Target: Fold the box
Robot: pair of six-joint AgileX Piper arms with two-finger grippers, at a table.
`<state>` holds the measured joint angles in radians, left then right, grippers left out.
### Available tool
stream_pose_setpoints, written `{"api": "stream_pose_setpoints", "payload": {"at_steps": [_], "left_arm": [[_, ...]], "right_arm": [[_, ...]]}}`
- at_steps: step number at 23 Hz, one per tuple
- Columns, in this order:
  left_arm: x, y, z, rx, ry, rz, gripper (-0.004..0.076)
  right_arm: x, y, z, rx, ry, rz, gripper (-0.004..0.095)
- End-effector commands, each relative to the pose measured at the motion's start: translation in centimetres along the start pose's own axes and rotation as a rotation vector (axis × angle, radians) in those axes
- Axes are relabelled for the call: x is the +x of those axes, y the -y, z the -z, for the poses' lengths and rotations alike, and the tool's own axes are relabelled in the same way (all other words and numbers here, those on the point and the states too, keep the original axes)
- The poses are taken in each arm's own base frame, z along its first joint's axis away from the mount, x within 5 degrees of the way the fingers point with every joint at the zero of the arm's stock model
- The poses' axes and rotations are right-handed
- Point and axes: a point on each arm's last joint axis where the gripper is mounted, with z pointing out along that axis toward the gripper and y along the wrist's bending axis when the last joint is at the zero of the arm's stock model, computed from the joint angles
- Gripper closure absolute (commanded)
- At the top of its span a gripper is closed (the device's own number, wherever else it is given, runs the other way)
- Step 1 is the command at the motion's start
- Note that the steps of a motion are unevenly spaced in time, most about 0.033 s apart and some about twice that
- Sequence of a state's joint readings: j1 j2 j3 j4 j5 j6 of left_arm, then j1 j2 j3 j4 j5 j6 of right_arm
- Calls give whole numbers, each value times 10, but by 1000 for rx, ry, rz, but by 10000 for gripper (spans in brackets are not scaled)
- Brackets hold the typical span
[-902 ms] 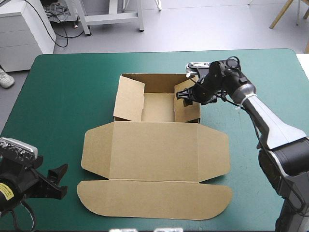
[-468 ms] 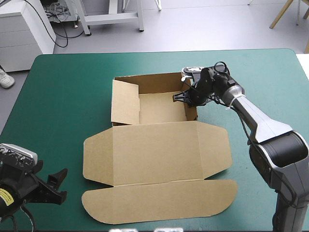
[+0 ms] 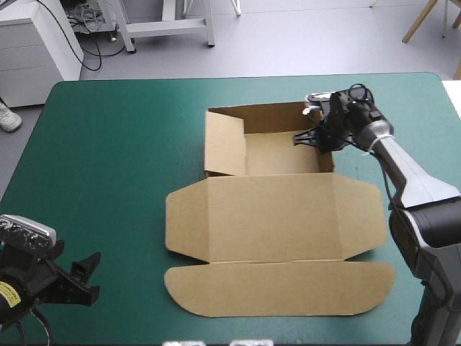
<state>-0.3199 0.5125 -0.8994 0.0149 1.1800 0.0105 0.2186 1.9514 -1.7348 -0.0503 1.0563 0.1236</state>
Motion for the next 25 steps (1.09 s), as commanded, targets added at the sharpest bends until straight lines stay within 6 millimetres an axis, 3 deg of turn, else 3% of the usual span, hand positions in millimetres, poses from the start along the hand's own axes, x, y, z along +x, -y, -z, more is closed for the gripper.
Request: {"api": "stream_pose_setpoints", "payload": {"at_steps": [1,8,13,18,22,24,25], "left_arm": [[-9,0,4,6,66,-1,252],[-8,0,4,6,64,-1,252],[-6,0,3,7,32,-1,252],[-5,0,3,7,27,-1,252],[-5,0,3,7,27,-1,252],[-5,0,3,5,27,-2,252],[-5,0,3,5,27,-2,252]], "right_arm": [[-1,52,47,163,58,12,912],[12,134,75,265,79,-129,921],[38,209,83,326,84,-304,927],[55,234,72,299,83,-342,927],[64,239,54,291,45,-328,912],[61,238,53,267,69,-317,806],[60,237,53,253,81,-324,697]]}}
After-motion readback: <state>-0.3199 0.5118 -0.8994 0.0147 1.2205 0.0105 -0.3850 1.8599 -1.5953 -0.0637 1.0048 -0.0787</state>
